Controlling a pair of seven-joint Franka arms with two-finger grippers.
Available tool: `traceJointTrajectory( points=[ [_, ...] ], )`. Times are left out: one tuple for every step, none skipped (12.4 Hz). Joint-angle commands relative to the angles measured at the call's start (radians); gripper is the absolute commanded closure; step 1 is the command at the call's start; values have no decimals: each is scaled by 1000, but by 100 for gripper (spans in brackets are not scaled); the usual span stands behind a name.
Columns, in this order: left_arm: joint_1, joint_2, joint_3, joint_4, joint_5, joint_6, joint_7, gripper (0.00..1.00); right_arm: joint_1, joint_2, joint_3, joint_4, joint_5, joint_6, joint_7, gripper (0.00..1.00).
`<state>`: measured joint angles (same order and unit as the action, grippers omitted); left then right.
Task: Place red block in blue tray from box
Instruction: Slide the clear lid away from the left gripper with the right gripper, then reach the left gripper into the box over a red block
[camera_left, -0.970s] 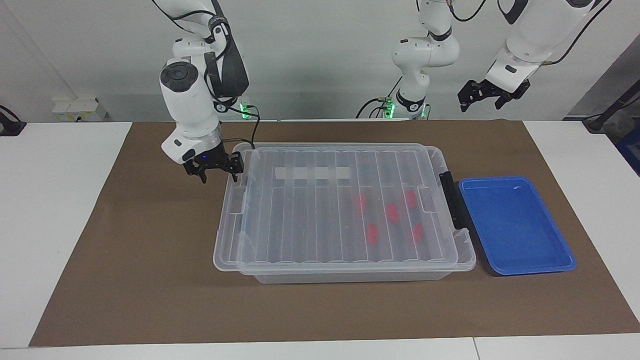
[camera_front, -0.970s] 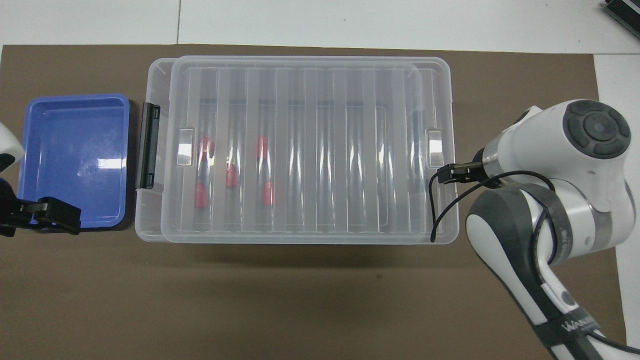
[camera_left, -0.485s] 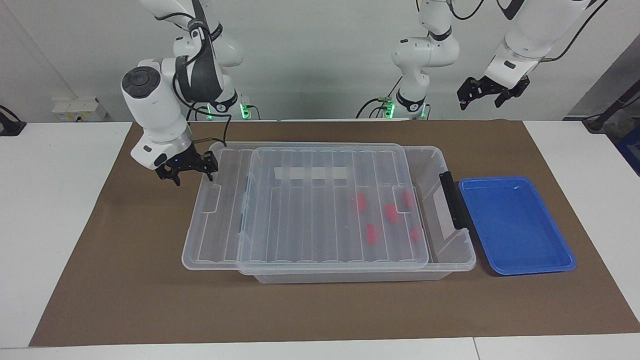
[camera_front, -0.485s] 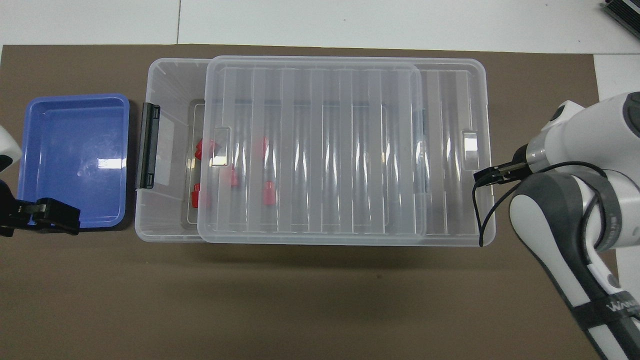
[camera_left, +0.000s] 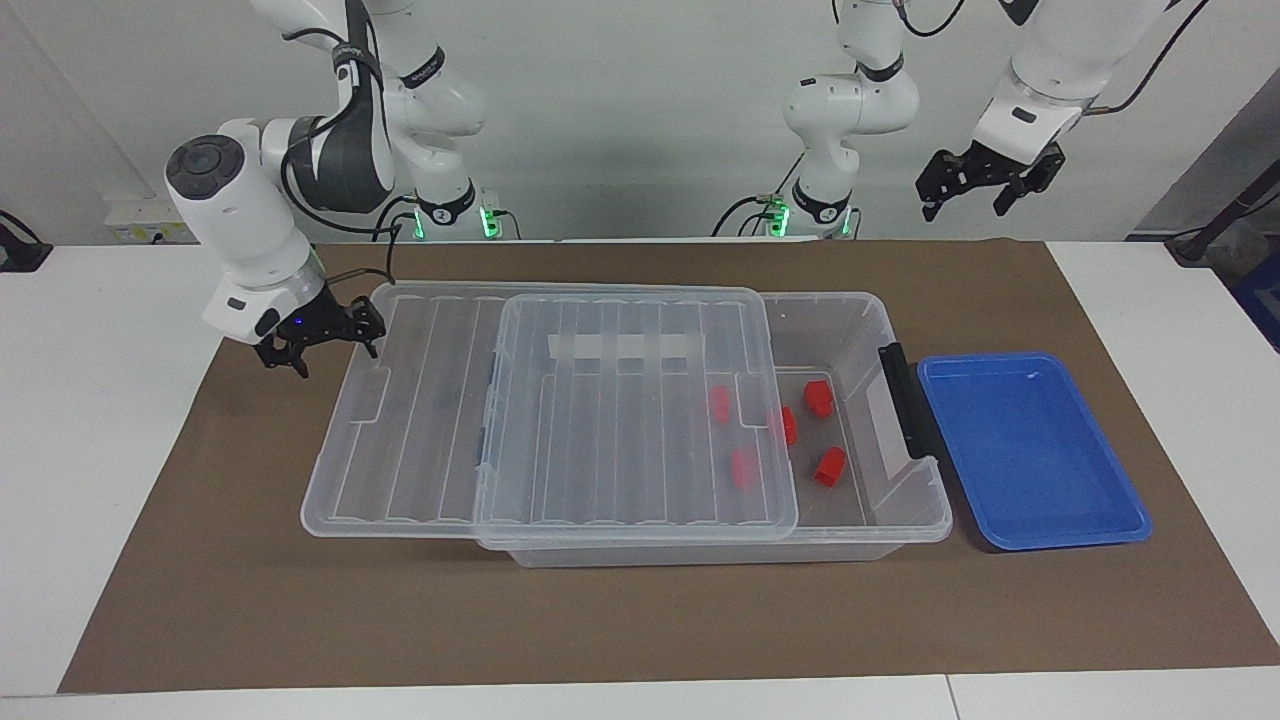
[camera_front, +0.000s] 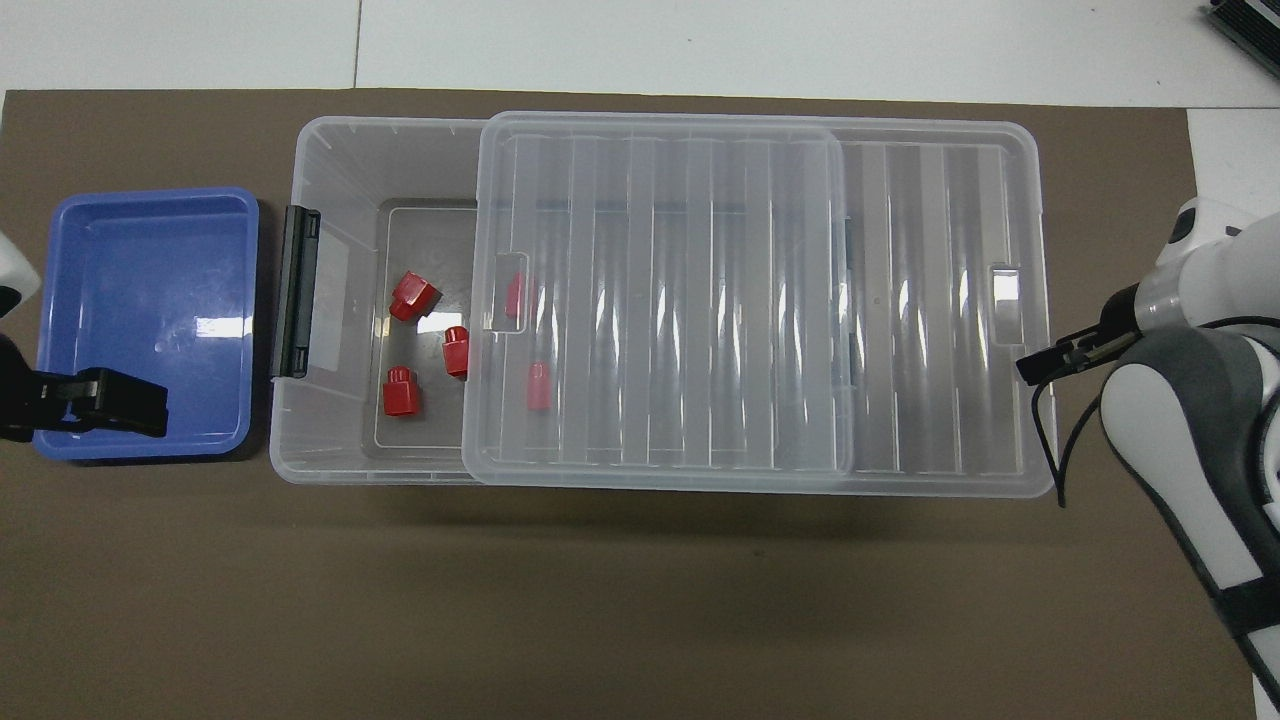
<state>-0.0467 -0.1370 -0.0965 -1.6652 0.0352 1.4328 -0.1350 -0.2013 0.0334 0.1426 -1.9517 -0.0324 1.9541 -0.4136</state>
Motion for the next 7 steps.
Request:
traceJointTrajectory(
  points=[
    [-132, 34, -6, -110, 2, 197, -212, 0, -47, -20, 8, -18, -17, -1, -103, 2],
    [-160, 46, -8, -140, 2, 263, -272, 0, -52, -20, 8, -19, -18, -1, -114, 2],
    [-180, 97, -8, -140, 3, 306, -316, 0, -53, -20, 6, -19, -20, -1, -128, 2],
    [-208, 137, -8, -139, 6, 349, -337, 0, -61, -20, 5, -19, -20, -1, -145, 2],
    [-209, 160, -8, -146, 8, 398, -344, 0, -72, -20, 8, -21, -20, 3, -146, 2],
    [-200, 163, -8, -169, 8, 449, -341, 0, -70, -20, 8, -21, -20, 3, -146, 2],
    [-199, 159, -8, -191, 8, 480, -327, 0, -70, -20, 8, -21, -20, 5, -148, 2]
  ],
)
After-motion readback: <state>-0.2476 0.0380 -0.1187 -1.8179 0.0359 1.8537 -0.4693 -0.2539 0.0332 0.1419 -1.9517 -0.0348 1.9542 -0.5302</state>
